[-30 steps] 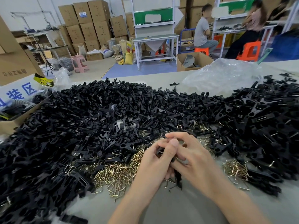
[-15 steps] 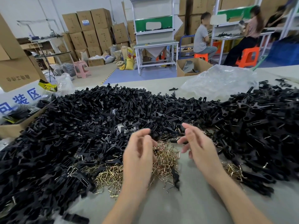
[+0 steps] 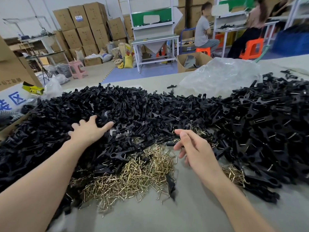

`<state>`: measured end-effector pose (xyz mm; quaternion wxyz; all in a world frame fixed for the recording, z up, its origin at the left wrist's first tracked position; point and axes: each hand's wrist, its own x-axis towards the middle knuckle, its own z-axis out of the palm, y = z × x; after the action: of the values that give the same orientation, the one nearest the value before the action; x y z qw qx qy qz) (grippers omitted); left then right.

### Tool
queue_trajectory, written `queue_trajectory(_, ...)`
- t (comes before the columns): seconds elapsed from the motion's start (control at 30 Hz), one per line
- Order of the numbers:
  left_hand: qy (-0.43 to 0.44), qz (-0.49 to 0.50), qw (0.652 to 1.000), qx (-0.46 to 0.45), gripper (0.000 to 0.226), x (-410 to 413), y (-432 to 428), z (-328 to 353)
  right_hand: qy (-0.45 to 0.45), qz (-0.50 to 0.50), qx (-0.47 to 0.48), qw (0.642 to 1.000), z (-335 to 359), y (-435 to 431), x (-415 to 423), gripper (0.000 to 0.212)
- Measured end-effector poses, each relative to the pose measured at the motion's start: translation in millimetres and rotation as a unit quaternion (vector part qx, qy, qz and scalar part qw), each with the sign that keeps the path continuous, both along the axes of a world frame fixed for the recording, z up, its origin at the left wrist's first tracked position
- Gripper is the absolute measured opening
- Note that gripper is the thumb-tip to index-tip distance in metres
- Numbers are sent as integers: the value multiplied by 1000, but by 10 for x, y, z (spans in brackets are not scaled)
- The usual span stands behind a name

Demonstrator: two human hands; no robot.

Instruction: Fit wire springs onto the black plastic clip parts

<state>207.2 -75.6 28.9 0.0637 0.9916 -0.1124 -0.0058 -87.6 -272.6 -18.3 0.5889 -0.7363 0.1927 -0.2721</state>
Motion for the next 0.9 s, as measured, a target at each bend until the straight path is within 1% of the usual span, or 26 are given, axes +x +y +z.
queue_trajectory(0.1,42,-14,999,-1,102,66,-251,6,-1,2,2,1000,-18,-13,20,25)
queue_trajectory(0.2,31,-43,999,9,92,109,-262,4,-1,4,2,1000,-31,-9,20,24)
queue_trajectory(0.3,6,-114,993,-14,79,83,-150,22,1,5,1,1000,-29,-6,17,24)
queue_trajectory(0.37,-13,-151,988,-23,64,-1,-87,45,2,4,2,1000,-30,-6,14,24)
queue_trajectory(0.47,-62,-188,980,-27,29,-165,-32,77,6,4,1,1000,-37,-9,7,24)
queue_trajectory(0.53,-87,-203,974,-54,19,-290,-16,108,7,5,1,1000,-33,-7,2,24)
queue_trajectory(0.7,-125,-240,948,-167,7,-660,28,285,16,-4,-30,999,-8,15,-27,25)
queue_trajectory(0.77,-127,-272,935,-188,6,-817,55,338,20,-5,-48,999,4,43,-47,25)
queue_trajectory(0.83,-129,-317,927,-153,7,-926,82,347,18,-1,-53,998,24,76,-75,25)
queue_trajectory(0.9,-132,-364,916,-102,16,-964,111,312,11,5,-58,998,49,113,-111,26)
